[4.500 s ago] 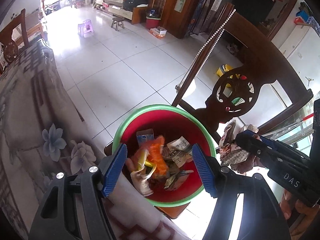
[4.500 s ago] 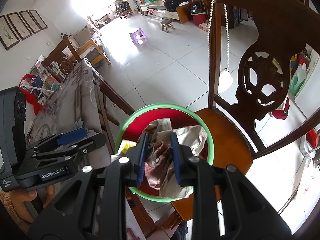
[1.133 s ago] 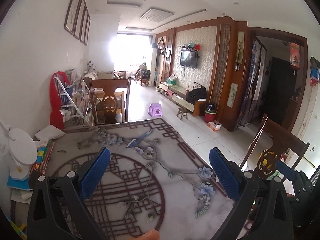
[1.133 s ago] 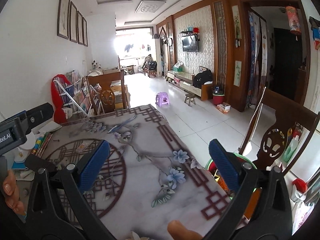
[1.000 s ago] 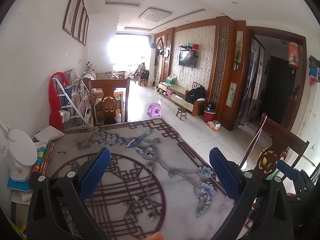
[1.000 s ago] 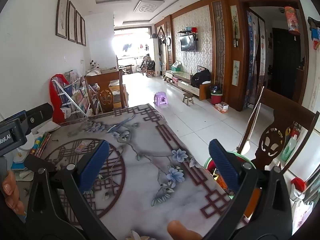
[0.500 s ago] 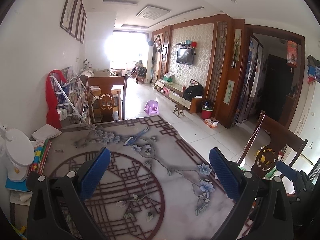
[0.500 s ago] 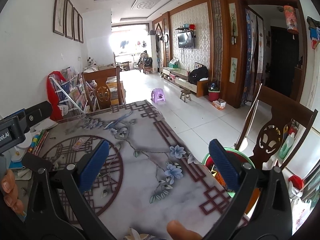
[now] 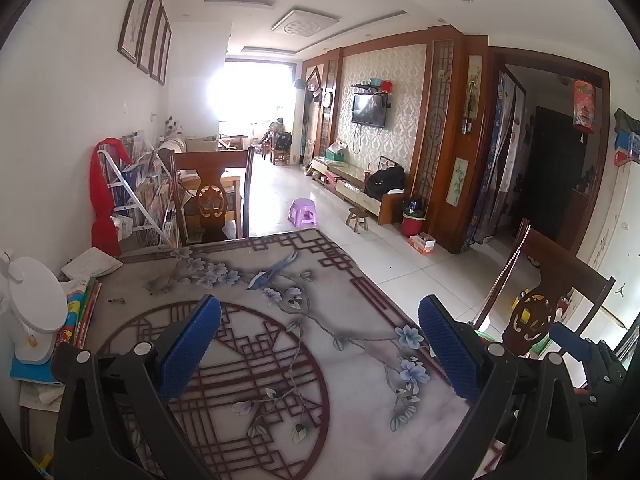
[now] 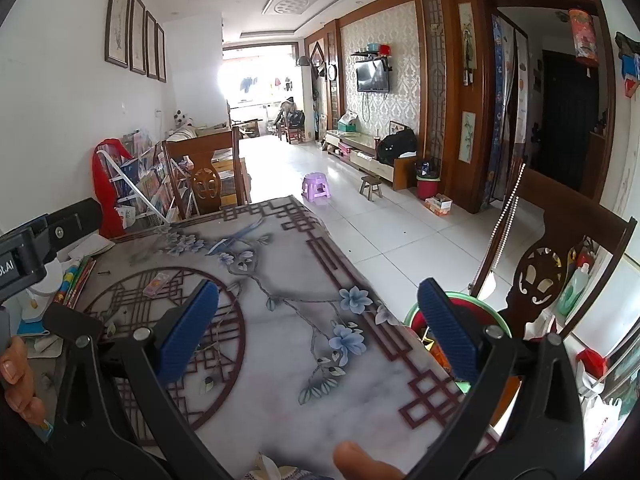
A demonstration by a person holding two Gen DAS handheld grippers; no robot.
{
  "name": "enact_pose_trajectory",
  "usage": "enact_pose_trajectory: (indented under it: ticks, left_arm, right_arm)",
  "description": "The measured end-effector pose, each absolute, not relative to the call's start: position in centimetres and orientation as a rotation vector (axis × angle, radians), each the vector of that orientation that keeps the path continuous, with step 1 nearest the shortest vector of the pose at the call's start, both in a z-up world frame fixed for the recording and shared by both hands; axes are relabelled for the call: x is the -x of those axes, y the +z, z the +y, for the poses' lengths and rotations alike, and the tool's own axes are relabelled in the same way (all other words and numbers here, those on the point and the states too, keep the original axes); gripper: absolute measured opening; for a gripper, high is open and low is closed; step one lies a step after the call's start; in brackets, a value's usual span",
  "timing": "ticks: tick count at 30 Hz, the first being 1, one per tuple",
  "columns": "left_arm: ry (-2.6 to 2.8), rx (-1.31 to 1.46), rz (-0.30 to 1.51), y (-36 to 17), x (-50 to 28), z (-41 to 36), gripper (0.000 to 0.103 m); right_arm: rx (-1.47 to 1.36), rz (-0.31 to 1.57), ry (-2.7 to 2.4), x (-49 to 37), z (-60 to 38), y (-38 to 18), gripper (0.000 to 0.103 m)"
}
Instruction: Collect trash
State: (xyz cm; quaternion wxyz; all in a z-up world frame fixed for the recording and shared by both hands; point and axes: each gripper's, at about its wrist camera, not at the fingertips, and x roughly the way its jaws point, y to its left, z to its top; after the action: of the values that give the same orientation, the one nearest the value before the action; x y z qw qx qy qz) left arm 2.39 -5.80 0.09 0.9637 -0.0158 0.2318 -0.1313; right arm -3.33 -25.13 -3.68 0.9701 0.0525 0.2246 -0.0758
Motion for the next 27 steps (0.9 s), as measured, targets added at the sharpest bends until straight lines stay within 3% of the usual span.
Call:
enact_pose_trajectory:
  ticks: [27]
  left_arm:
    - [-0.272,0.034,0.48,-0.4,-2.5,-5.5,0.095]
  right_arm:
    - [-0.111,0.493,-0.14,3.1,-25.6,-5.2,0.098]
